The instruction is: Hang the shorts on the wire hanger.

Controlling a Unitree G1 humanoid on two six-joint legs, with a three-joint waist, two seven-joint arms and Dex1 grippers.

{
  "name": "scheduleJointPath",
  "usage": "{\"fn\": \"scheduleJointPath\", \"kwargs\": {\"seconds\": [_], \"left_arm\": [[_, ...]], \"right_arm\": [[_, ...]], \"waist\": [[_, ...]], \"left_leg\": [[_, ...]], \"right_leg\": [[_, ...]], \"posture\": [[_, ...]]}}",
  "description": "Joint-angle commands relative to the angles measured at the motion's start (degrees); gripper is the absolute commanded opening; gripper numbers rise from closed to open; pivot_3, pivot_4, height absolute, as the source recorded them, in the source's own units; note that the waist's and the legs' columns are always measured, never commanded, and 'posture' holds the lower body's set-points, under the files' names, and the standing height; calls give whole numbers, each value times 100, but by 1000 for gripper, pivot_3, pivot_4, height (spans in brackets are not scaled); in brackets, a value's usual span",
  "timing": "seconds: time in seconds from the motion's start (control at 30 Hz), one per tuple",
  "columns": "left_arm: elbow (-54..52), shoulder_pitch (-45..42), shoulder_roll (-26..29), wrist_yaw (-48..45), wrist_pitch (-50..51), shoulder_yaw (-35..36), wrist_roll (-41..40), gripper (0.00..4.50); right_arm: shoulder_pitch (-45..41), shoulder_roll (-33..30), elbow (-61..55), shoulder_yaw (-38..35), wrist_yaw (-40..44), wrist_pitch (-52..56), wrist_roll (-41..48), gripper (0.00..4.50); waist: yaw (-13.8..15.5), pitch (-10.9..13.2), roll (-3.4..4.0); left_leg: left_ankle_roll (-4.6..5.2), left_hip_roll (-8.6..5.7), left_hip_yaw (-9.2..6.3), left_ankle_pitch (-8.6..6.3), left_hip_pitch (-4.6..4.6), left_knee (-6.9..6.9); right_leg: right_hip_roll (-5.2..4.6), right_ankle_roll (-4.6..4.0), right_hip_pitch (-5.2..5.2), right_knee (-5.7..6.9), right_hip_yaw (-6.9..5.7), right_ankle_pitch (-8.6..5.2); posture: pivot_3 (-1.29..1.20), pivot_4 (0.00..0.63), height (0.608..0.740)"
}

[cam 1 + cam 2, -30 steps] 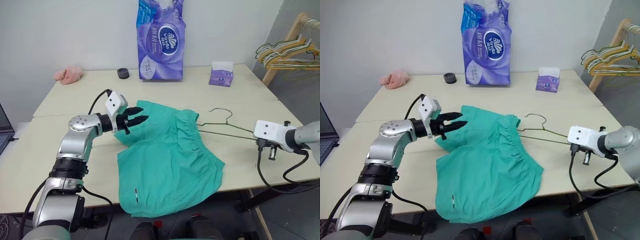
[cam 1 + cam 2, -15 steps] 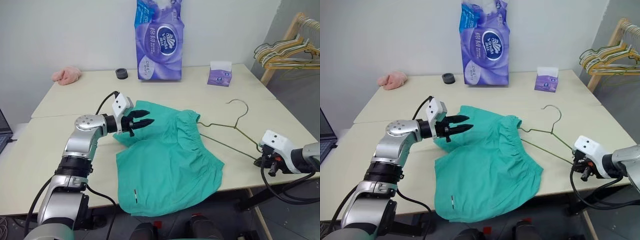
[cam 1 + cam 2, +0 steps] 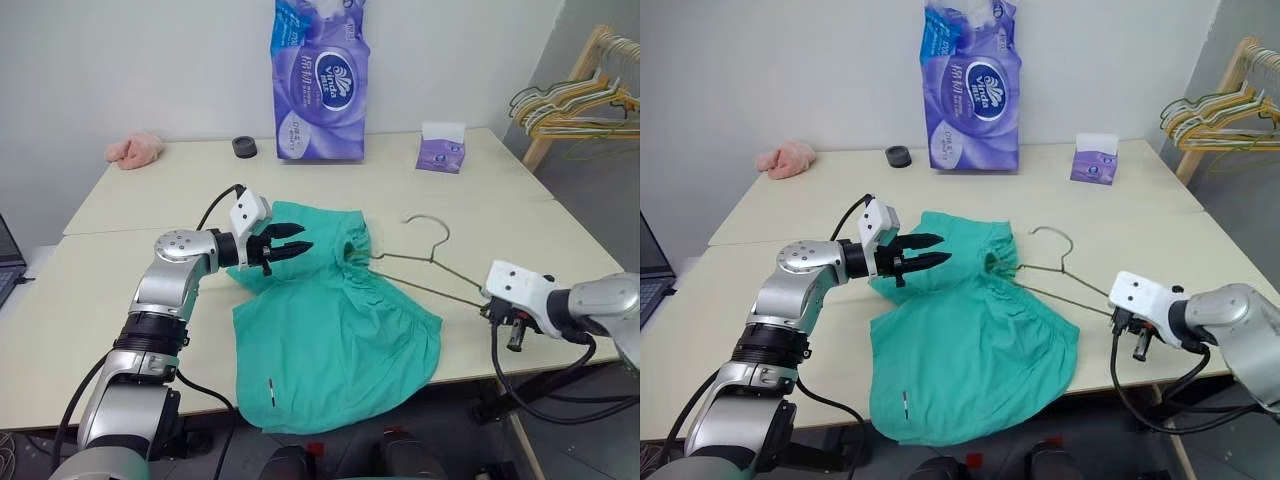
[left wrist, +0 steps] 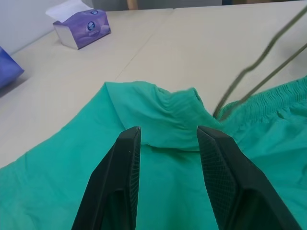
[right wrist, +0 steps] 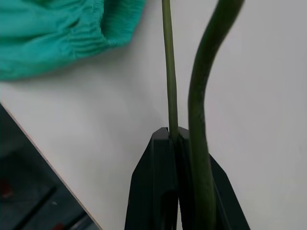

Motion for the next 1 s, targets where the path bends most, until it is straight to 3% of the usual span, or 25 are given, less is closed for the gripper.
{"fn": "scheduleJointPath", "kwargs": {"seconds": [0.03, 0.43, 0.8, 1.0], "left_arm": [[82, -213, 86, 24, -166, 116, 52, 1943], [180, -190, 62, 41, -313, 101, 122, 1943], [202, -388, -101, 58, -244, 174, -15, 1943], [176, -346, -57, 88, -277, 192, 4, 1943]], "right_arm": [[-105, -72, -119, 206, -123, -301, -393, 0], [109, -17, -122, -607, 99, 279, 176, 0], [-660, 660, 781, -66, 200, 1037, 735, 0], [-803, 649, 976, 181, 255, 1150, 786, 0]], "waist": [[-2, 0, 0], [-2, 0, 0], [-42, -1, -1], [-57, -1, -1]], "left_leg": [[0, 0, 0, 0, 0, 0], [0, 0, -1, 0, 0, 0], [0, 0, -1, 0, 0, 0], [0, 0, -4, 0, -2, 0]], "right_leg": [[0, 0, 0, 0, 0, 0], [0, -1, 0, 1, -1, 1], [0, -2, 1, 2, -1, 1], [0, -2, 0, 3, -2, 1]], "posture": [[-191, 56, 740], [-202, 57, 740], [-200, 52, 740], [-192, 52, 740]]}}
